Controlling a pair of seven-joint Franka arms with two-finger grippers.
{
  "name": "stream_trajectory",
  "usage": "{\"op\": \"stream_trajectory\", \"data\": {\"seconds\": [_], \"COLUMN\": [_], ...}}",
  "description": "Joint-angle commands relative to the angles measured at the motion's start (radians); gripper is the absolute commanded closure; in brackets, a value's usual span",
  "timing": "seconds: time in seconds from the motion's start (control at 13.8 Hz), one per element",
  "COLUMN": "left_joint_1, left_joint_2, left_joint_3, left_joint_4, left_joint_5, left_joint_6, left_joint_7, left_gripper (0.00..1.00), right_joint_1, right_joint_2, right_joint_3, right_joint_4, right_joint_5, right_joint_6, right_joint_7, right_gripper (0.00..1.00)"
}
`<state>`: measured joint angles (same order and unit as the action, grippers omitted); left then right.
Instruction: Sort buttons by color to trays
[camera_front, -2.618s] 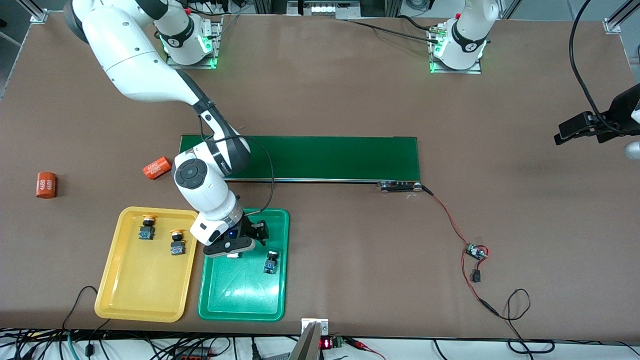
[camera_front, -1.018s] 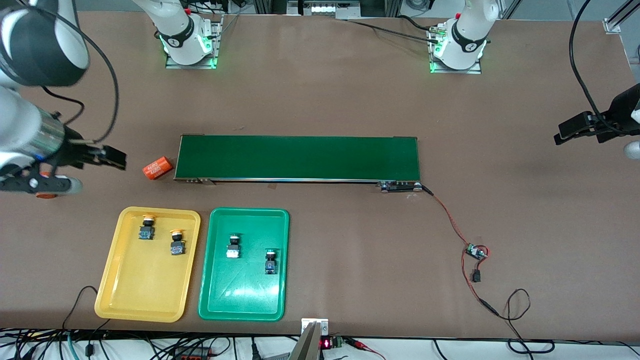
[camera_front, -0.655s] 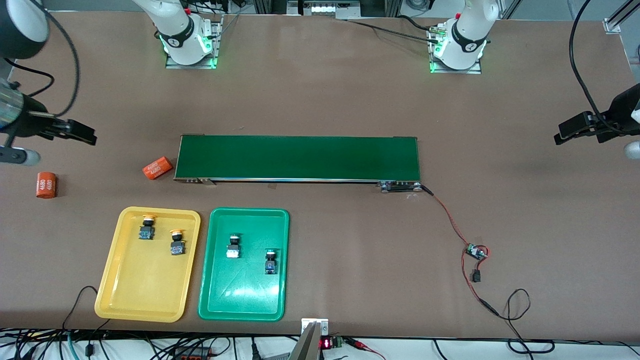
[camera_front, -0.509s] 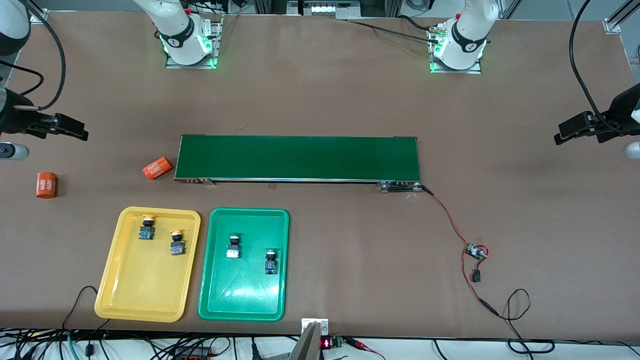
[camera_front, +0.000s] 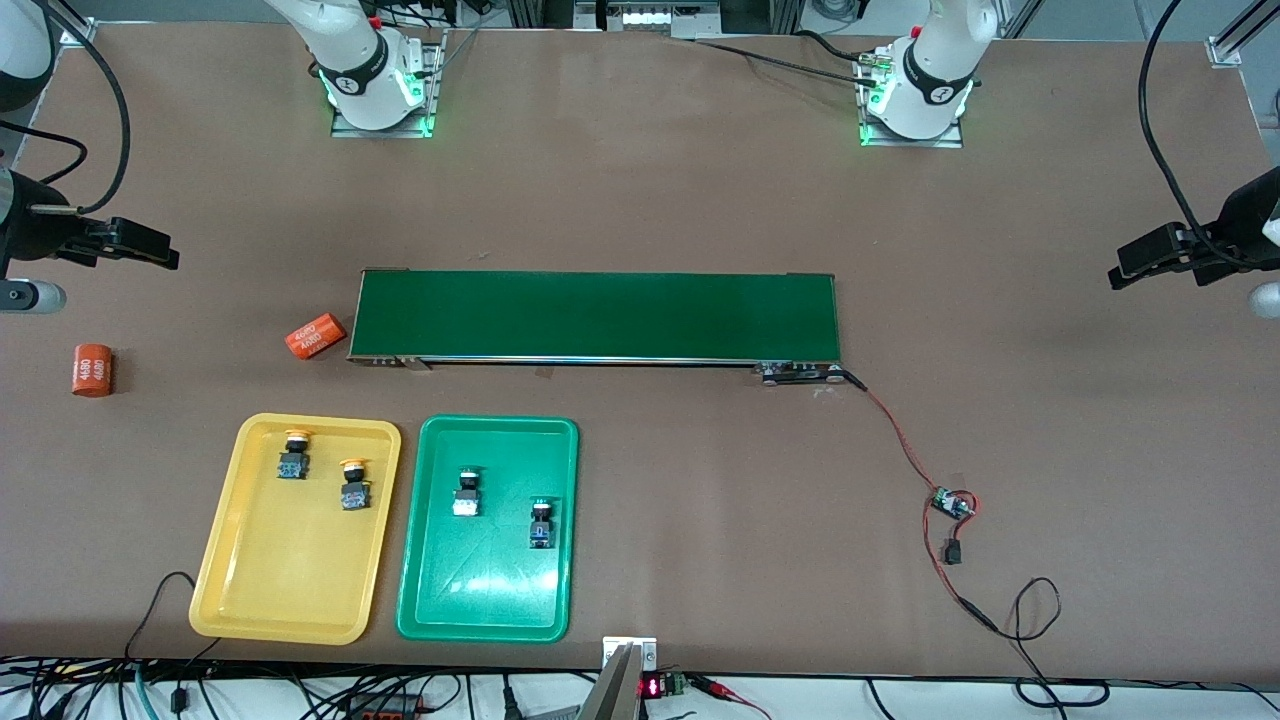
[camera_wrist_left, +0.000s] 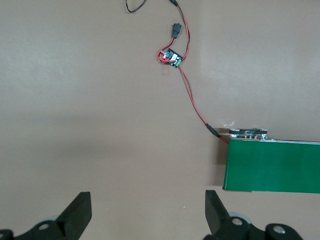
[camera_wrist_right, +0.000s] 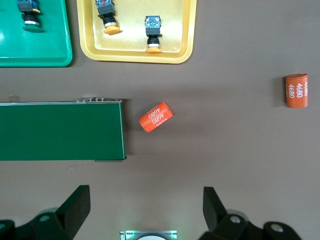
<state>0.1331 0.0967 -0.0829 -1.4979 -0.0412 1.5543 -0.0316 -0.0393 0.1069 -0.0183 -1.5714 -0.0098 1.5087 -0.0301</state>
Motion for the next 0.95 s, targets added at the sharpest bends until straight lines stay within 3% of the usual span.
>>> {"op": "stream_trajectory", "data": {"seconds": [0.0,0.58,0.87], "left_joint_1": [0.005,0.006,0.006], "left_joint_2": [-0.022,-0.020,-0.017], "left_joint_3": [-0.008,-0.005,0.005], "left_joint_4": [-0.012,-0.012,-0.012], "left_joint_5": [0.021,0.021,0.021], "left_joint_6": [-0.005,-0.003,-0.002], "left_joint_7": [0.001,-0.001,-0.001], "left_gripper": [0.00,0.00,0.00], "right_joint_1": [-0.001,-0.001,-0.001], "right_joint_2": [-0.026,-0.035,-0.119], "right_joint_3": [0.005,0.014,0.014], "right_joint_4": [-0.013,-0.012,-0.117], "right_joint_5": [0.014,0.013,0.014], "right_joint_6": [-0.018,-0.060,-0.019], "right_joint_7": [0.016,0.019,0.021], "right_gripper": [0.00,0.00,0.00]}}
